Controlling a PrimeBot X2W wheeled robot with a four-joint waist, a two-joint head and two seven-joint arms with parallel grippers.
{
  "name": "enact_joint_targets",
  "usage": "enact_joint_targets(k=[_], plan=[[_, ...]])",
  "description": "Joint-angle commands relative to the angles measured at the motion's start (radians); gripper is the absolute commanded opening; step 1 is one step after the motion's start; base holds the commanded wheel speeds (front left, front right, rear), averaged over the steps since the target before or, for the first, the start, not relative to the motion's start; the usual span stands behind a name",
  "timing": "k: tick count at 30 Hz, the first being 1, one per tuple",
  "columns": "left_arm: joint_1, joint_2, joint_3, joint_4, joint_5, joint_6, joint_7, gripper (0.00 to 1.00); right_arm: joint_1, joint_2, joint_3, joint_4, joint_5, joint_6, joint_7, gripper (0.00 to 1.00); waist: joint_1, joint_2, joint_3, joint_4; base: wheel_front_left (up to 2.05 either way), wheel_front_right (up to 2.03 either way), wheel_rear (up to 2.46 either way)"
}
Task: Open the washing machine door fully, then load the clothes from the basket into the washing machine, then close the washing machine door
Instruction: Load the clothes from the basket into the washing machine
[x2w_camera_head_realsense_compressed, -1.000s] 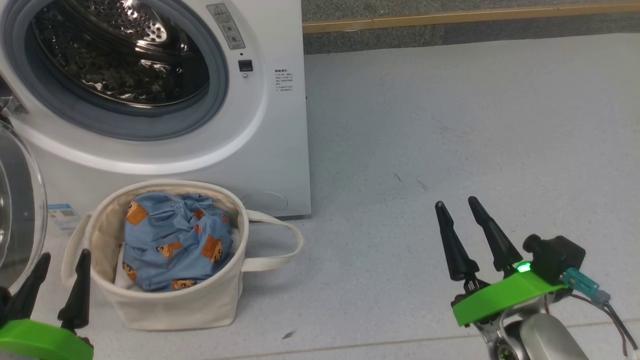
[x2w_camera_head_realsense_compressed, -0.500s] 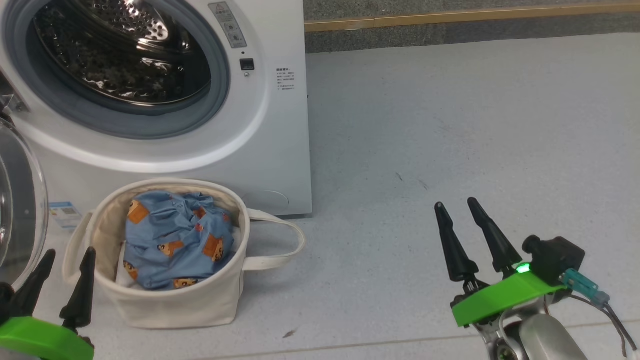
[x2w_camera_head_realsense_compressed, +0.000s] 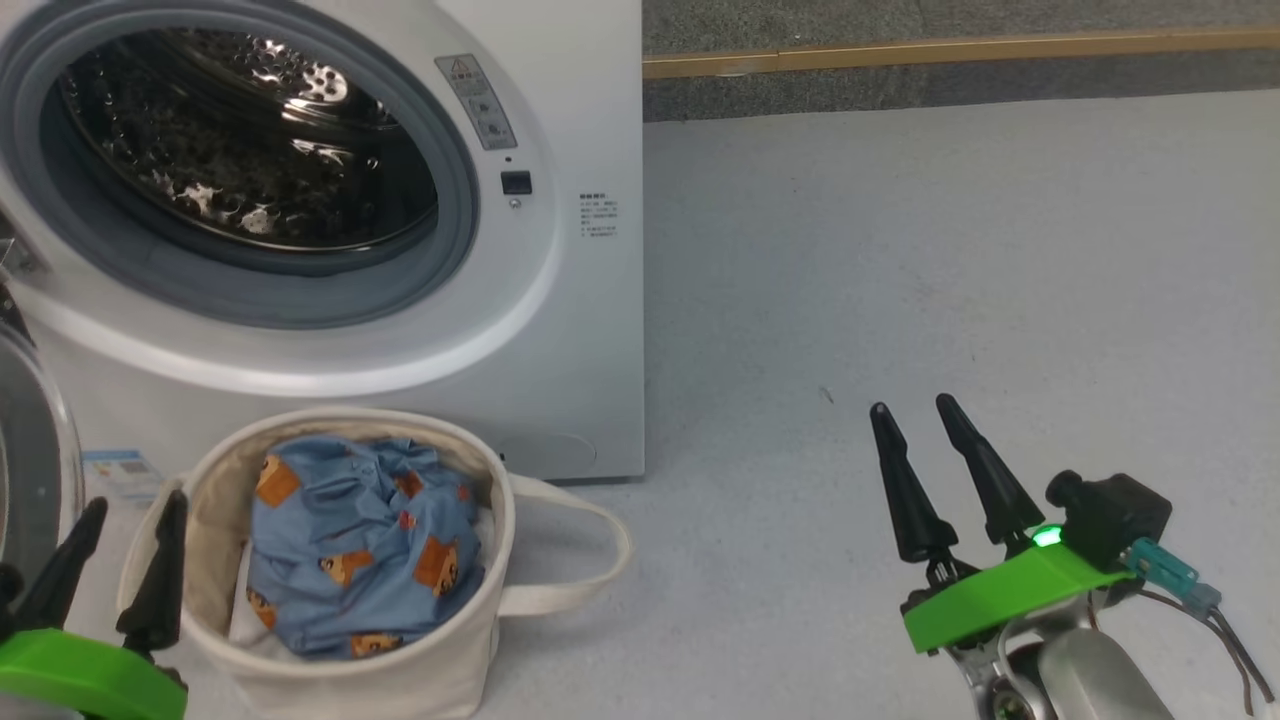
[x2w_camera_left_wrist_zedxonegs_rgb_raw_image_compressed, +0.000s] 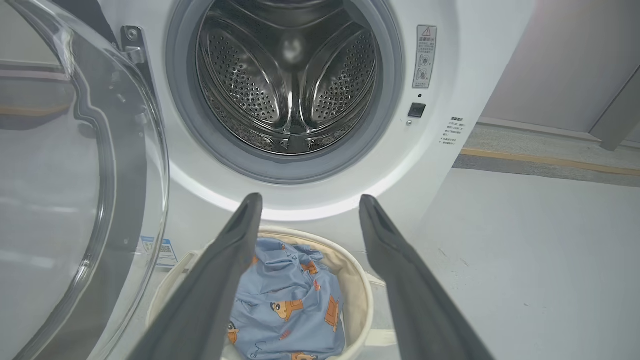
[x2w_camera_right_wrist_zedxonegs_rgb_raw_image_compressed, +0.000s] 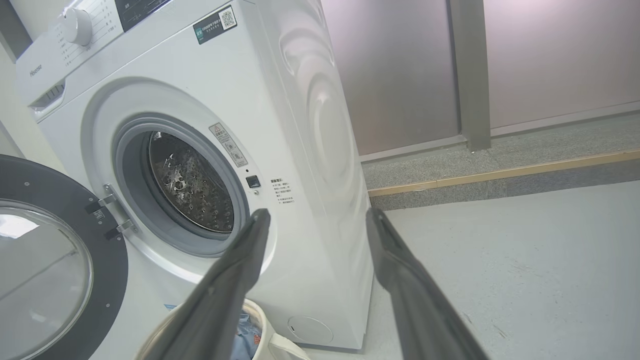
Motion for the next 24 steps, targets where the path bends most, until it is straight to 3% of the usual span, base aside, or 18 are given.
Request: enact_joint_targets(k=[1, 12, 20, 24], plan=[[-0.059, 0.034, 0.056, -0.03, -0.005, 0.005, -0.015, 1.0, -0.015, 0.01, 0.017, -0.039, -0.007, 0.001, 0.002, 1.0, -0.0001, 0.0, 0.001, 0.0, 1.51, -1.51, 0.0], [-0.091, 0.014, 0.047, 0.014, 0.019, 0.041, -0.049, 1.0, -0.019, 0.013, 0.014, -0.04, -0.015, 0.001, 0.001, 1.0, -0.0001, 0.0, 0.011, 0.001, 0.69, -0.69, 0.0], [-0.105, 0.012, 0.025, 0.027, 0.017, 0.032, -0.044, 1.0, -0.021, 0.014, 0.015, -0.035, -0.014, 0.001, -0.002, 1.0, -0.0001, 0.0, 0.003, -0.004, 0.0, 0.0, 0.0], [-0.123, 0.025, -0.015, 0.057, 0.029, 0.029, 0.012, 1.0, -0.023, 0.01, 0.016, -0.035, -0.015, 0.001, -0.002, 1.0, -0.0001, 0.0, 0.001, -0.009, 0.0, 0.0, 0.0]])
